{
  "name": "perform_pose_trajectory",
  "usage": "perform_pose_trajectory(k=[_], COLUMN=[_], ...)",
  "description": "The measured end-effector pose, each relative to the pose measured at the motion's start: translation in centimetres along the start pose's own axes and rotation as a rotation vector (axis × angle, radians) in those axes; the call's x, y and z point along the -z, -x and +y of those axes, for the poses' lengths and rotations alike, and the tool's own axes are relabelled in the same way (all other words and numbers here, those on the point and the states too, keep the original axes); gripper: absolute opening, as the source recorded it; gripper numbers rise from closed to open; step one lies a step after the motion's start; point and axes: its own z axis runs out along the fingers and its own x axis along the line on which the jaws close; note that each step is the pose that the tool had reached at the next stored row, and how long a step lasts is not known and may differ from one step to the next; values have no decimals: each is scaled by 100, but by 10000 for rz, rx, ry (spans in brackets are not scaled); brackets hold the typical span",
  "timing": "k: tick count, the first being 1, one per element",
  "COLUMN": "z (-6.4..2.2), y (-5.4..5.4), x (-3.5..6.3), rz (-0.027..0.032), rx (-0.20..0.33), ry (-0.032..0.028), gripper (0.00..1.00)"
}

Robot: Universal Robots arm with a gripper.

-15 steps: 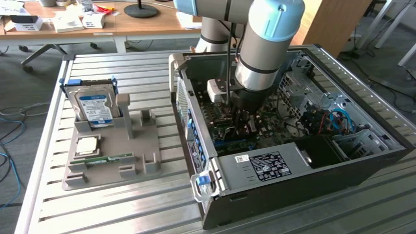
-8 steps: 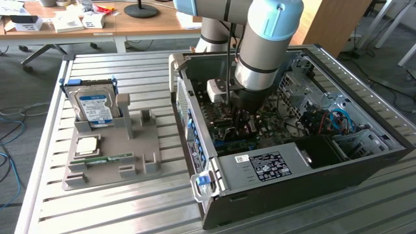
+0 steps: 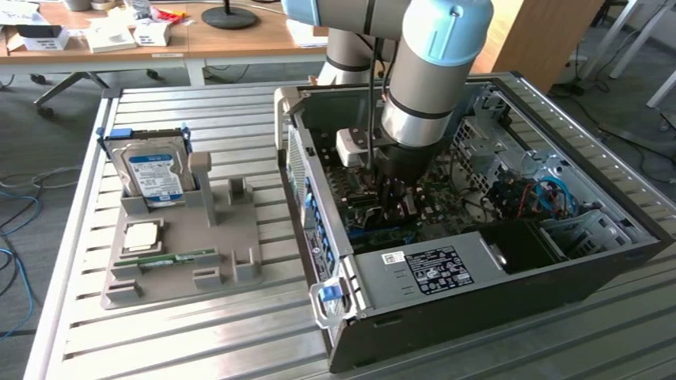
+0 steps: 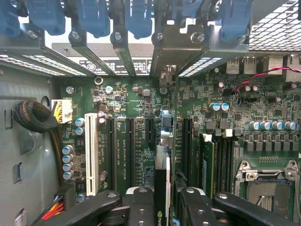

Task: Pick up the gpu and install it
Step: 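Insert the gpu into the slot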

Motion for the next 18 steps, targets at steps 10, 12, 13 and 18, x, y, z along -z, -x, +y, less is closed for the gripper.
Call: perform_pose_trajectory(k=[10,12,13,18], z=[0,0,0,0], y=[2,2,2,2], x=[0,0,0,0], rz=[0,0,0,0], rx=[0,0,0,0], ry=[0,0,0,0], gripper=[26,26,26,27])
